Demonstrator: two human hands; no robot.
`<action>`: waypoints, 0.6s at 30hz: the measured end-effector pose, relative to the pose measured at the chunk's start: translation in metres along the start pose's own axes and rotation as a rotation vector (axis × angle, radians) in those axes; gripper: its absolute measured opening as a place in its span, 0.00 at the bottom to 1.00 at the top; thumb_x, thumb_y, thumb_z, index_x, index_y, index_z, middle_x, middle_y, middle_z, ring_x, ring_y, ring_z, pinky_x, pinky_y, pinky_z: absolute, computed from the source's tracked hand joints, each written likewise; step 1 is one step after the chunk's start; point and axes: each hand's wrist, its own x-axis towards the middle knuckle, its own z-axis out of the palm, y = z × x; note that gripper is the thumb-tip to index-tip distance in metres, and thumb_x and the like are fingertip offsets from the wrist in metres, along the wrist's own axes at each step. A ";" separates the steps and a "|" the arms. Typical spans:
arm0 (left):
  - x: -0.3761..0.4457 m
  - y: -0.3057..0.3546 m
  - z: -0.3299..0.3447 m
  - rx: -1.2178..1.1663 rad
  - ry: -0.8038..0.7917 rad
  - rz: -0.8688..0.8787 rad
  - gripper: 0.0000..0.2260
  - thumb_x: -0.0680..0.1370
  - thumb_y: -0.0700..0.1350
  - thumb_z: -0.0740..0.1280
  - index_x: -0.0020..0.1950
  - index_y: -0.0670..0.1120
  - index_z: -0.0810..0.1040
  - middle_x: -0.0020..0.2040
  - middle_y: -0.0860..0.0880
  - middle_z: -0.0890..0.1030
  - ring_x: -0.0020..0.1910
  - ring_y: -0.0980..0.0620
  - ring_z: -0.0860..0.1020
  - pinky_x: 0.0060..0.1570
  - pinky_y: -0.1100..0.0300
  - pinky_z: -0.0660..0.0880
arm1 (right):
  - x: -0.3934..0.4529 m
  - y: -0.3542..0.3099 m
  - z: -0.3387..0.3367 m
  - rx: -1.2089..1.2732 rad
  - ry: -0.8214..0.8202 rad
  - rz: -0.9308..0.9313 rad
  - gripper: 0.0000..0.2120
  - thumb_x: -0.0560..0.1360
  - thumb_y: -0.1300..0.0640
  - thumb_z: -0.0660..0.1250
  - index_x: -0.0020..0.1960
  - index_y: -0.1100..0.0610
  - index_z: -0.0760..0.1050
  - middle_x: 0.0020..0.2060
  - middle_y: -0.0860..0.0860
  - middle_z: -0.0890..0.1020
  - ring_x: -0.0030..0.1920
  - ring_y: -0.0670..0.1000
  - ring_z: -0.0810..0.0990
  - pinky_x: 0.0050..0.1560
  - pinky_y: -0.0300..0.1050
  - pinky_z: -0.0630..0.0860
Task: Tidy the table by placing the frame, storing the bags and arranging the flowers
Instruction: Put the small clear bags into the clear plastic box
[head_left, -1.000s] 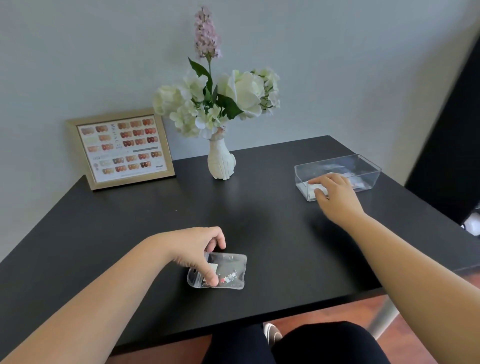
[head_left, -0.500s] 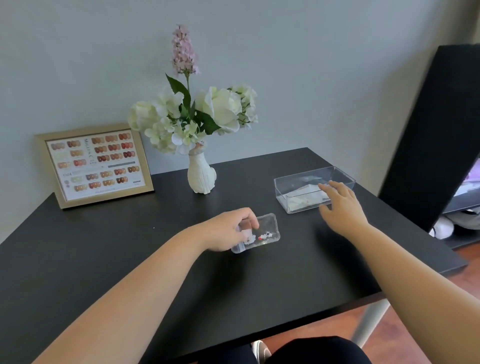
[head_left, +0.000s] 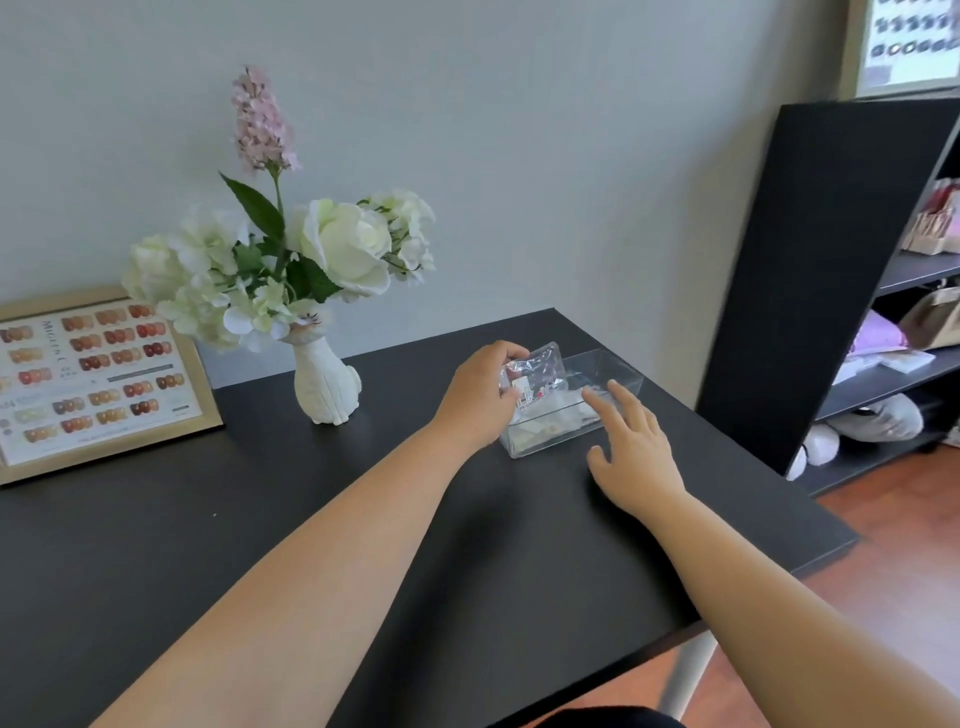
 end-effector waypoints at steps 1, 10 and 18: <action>0.004 -0.001 0.005 0.002 -0.001 0.001 0.18 0.75 0.36 0.65 0.62 0.51 0.74 0.60 0.54 0.77 0.57 0.58 0.73 0.51 0.69 0.64 | 0.000 0.000 0.000 0.001 0.000 0.001 0.32 0.73 0.59 0.62 0.74 0.42 0.58 0.76 0.48 0.54 0.74 0.54 0.54 0.70 0.54 0.55; 0.019 -0.001 0.036 0.189 -0.057 -0.108 0.05 0.75 0.45 0.66 0.46 0.55 0.78 0.44 0.59 0.78 0.46 0.58 0.77 0.48 0.58 0.70 | 0.002 0.005 0.003 0.005 0.008 -0.003 0.31 0.73 0.59 0.60 0.73 0.41 0.59 0.76 0.47 0.55 0.73 0.53 0.54 0.70 0.52 0.54; 0.019 0.004 0.035 0.576 -0.020 -0.222 0.17 0.77 0.47 0.54 0.33 0.51 0.77 0.42 0.54 0.76 0.48 0.47 0.69 0.45 0.52 0.60 | 0.002 0.005 0.004 -0.012 0.000 0.005 0.30 0.73 0.58 0.59 0.73 0.40 0.59 0.76 0.46 0.54 0.73 0.53 0.52 0.70 0.53 0.54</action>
